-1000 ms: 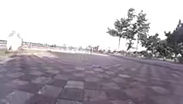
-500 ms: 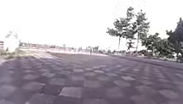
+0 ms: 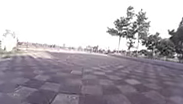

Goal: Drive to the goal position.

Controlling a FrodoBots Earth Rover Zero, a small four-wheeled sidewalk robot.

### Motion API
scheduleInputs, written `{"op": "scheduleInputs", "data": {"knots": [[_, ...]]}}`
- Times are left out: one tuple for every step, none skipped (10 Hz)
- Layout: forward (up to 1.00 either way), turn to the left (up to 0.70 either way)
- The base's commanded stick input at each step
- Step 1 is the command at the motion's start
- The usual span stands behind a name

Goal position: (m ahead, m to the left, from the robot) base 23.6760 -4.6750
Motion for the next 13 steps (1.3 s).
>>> {"op": "scheduleInputs", "data": {"knots": [[0.70, 0.01], [0.70, 0.01], [0.70, 0.01], [0.70, 0.01], [0.70, 0.01], [0.70, 0.01], [0.70, 0.01], [0.70, 0.01], [0.70, 0.01], [0.70, 0.01], [0.70, 0.01], [0.70, 0.01], [0.70, 0.01]]}}
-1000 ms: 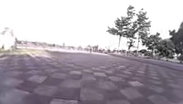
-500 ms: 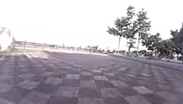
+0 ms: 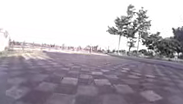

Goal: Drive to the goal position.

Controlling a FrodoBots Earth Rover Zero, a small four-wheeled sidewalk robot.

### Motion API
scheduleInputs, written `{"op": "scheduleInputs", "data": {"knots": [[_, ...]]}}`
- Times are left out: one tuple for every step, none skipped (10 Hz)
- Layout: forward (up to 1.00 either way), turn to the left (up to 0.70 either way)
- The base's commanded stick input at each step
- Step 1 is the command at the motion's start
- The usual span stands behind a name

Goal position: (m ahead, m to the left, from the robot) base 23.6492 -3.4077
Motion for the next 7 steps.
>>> {"op": "scheduleInputs", "data": {"knots": [[0.70, 0.01], [0.70, 0.01], [0.70, 0.01], [0.70, 0.01], [0.70, 0.01], [0.70, 0.13], [0.70, 0.36]]}}
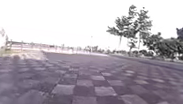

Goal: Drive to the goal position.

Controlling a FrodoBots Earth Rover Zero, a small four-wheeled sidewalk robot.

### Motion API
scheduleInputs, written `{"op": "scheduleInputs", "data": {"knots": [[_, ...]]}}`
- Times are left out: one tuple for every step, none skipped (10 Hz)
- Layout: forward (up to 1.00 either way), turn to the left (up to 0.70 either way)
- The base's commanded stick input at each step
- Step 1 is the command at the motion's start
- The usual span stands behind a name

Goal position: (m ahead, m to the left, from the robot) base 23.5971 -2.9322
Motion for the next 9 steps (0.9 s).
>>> {"op": "scheduleInputs", "data": {"knots": [[0.70, 0.36], [0.70, 0.36], [0.70, 0.34], [0.70, 0.07], [0.70, 0.01], [0.70, 0.01], [0.70, 0.01], [0.70, 0.01], [0.70, 0.01]]}}
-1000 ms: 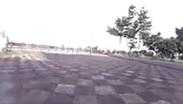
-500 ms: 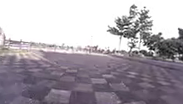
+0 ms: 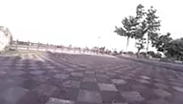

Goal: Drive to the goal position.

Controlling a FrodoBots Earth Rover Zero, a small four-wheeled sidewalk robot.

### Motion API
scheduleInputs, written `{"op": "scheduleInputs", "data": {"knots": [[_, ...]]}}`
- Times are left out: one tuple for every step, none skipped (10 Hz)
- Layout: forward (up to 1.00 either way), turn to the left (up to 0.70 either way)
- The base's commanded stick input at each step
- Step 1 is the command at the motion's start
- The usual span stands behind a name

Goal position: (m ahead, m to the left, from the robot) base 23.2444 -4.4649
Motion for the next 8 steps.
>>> {"op": "scheduleInputs", "data": {"knots": [[0.70, 0.01], [0.70, 0.01], [0.70, 0.01], [0.70, 0.01], [0.70, 0.01], [0.70, 0.01], [0.70, 0.01], [0.70, 0.01]]}}
